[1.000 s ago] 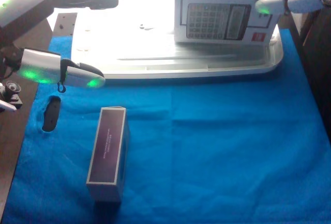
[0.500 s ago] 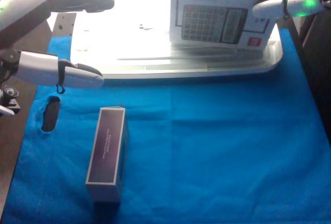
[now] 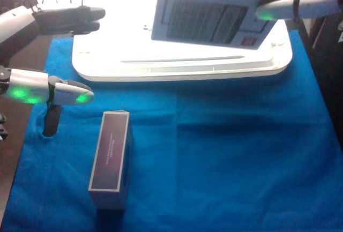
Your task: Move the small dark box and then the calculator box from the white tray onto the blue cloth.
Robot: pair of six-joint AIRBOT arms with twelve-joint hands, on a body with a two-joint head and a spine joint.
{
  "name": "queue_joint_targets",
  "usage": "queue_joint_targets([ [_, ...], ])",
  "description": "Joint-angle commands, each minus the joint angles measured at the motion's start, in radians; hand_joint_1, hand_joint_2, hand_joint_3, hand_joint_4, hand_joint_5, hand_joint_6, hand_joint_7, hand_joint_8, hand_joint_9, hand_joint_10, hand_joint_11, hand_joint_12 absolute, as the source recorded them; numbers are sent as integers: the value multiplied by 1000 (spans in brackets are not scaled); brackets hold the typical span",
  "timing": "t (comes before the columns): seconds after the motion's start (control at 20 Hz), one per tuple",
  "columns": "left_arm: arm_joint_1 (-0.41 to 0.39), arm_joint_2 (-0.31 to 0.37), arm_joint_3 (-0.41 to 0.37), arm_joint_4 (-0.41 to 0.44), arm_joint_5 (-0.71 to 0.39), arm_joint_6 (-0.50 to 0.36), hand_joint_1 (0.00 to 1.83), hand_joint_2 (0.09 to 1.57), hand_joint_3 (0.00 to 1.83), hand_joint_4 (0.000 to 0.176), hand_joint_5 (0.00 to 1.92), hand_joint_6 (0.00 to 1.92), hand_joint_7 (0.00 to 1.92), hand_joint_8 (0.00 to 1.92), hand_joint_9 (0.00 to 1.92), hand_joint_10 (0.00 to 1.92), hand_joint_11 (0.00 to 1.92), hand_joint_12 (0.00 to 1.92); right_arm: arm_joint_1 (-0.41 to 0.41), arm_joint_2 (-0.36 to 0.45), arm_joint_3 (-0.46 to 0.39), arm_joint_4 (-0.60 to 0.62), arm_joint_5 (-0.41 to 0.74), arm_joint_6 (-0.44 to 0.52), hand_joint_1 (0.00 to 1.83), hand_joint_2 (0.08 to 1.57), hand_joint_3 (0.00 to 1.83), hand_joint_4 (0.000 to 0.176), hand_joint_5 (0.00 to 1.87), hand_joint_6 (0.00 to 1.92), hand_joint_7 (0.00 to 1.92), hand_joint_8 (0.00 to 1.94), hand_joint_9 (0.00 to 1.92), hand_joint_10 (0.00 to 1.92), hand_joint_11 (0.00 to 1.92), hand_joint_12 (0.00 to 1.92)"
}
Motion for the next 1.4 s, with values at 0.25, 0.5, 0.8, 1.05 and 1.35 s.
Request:
queue_joint_targets([
  [0.25,-3,-7,18,-48,-128,5,897,865,1,0,399,2,524,3,488,5,83,763,15,19,-58,11,128,12,1164,1125,0,0,970,974,1314,243,1532,156,1262,919],
  [0.5,-1,-18,21,-50,-124,5,938,822,0,0,380,6,506,5,454,3,72,790,-2,16,-89,-12,128,11,1257,1091,0,0,954,842,1239,670,1561,103,1259,954],
  [0.8,-1,-30,27,-50,-121,5,946,837,0,0,367,3,470,0,413,0,78,745,-46,11,-113,-15,128,11,1288,1060,1,0,990,768,1239,735,1531,31,1228,799],
  [1.05,0,-36,27,-51,-123,5,939,849,0,0,351,0,456,0,394,0,83,703,-78,4,-121,-15,127,11,1284,1066,0,0,978,811,1218,762,1472,3,1122,952],
  [1.35,0,-35,30,-51,-116,4,935,861,1,0,340,0,468,2,420,1,42,857,-98,-2,-133,-18,128,11,797,1006,0,0,885,60,1042,161,1165,0,782,1092],
])
